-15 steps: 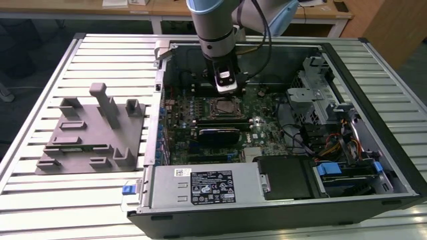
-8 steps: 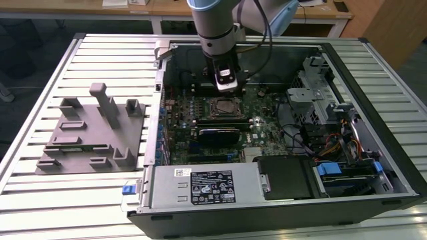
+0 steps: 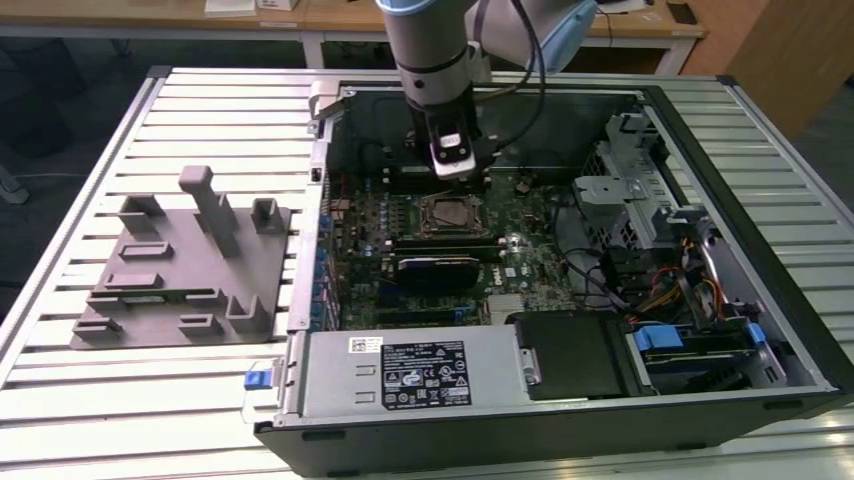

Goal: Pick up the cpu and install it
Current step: 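Install the first cpu locking lever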

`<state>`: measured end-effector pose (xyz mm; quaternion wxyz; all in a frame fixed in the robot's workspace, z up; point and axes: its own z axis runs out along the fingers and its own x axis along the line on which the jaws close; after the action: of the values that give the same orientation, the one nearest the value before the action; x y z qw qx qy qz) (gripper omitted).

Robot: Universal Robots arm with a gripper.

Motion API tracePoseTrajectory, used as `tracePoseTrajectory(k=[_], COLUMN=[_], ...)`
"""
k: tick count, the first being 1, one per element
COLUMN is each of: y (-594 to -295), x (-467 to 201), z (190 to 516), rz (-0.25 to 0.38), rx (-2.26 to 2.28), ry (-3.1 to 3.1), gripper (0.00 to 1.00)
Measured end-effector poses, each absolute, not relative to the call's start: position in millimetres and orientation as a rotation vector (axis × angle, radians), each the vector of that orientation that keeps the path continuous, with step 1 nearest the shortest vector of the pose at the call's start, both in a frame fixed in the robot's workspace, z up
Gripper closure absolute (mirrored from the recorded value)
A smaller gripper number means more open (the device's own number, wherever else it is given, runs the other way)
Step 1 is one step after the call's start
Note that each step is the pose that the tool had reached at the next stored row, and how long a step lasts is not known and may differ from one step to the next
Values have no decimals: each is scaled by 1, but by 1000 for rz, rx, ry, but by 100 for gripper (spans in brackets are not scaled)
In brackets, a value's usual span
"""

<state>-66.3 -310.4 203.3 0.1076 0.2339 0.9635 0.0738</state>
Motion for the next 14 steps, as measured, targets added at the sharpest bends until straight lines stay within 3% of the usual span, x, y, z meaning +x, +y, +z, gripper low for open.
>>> tracePoseTrajectory(k=[14], y=[-304], x=[-71], z=[201], rz=[200], rx=[683], ry=[2828], gripper=[89])
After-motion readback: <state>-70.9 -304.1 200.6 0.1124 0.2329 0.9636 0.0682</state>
